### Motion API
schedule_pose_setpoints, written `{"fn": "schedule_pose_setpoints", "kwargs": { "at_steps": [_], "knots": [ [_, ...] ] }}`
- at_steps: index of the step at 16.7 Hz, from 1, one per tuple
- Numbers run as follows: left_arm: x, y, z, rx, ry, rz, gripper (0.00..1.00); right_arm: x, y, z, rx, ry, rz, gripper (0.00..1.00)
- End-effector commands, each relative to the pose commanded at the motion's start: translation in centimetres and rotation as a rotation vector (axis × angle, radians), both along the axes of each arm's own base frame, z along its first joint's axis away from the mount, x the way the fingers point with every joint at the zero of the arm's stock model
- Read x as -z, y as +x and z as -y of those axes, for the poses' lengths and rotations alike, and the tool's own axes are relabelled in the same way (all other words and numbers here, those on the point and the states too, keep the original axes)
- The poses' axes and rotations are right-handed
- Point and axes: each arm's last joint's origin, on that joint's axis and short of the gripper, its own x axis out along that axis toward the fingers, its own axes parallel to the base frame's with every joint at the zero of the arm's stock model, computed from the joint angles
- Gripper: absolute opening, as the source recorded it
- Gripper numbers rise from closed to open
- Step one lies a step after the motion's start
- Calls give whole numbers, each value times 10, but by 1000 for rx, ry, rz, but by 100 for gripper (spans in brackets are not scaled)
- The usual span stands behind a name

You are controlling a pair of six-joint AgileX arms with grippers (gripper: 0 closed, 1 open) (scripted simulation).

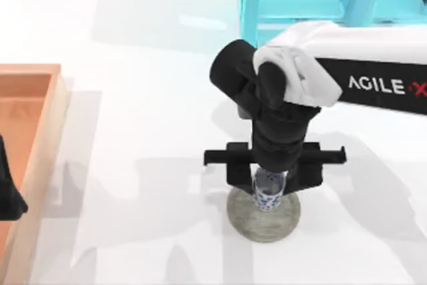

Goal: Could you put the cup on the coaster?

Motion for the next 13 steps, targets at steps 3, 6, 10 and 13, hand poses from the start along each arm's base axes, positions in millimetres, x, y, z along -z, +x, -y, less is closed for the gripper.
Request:
{"fn": "schedule_pose_setpoints", "kwargs": {
  "at_steps": [3,6,10,13],
  "knots": [
    [0,0,0,0,0,0,100,0,0,0,0,0,0,68],
    [0,0,0,0,0,0,100,0,0,0,0,0,0,90],
    [0,0,0,0,0,0,100,0,0,0,0,0,0,100],
    [0,0,0,0,0,0,100,0,0,0,0,0,0,100]
  ]
}}
